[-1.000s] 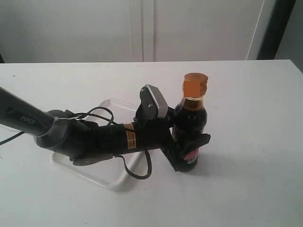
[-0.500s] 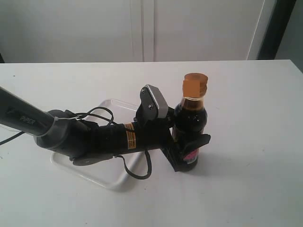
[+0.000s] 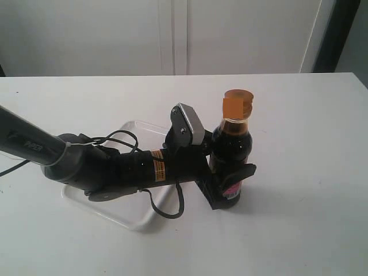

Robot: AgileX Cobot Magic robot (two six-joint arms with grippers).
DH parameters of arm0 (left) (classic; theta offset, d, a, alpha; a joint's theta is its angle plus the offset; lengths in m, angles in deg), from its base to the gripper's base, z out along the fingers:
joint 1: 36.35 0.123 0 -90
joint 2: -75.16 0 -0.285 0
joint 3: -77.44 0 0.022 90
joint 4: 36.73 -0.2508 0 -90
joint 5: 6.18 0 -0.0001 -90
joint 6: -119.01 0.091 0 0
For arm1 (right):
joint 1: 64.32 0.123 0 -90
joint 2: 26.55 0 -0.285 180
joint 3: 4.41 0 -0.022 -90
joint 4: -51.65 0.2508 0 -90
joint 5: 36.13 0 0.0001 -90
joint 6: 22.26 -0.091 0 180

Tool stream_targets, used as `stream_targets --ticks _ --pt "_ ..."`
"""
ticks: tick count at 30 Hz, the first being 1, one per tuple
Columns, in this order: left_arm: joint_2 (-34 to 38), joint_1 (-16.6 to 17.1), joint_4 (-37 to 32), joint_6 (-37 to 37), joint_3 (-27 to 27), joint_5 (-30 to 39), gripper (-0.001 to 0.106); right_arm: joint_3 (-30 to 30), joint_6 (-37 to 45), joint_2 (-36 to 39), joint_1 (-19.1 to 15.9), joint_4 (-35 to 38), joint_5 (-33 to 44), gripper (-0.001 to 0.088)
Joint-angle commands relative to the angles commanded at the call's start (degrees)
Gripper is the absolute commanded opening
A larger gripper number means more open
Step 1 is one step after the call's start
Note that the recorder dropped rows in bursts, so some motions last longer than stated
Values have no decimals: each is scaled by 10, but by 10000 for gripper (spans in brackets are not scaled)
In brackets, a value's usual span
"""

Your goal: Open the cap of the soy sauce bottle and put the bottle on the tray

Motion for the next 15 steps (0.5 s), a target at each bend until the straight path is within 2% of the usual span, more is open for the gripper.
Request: stream_targets --ticks 3,11,15 --pt "0 0 0 0 0 2 0 21 -13 44 0 -31 51 0" --pt "0 0 0 0 0 2 0 57 -13 123 1 -34 230 0" --pt "0 0 0 0 0 2 0 84 18 150 23 -27 318 0"
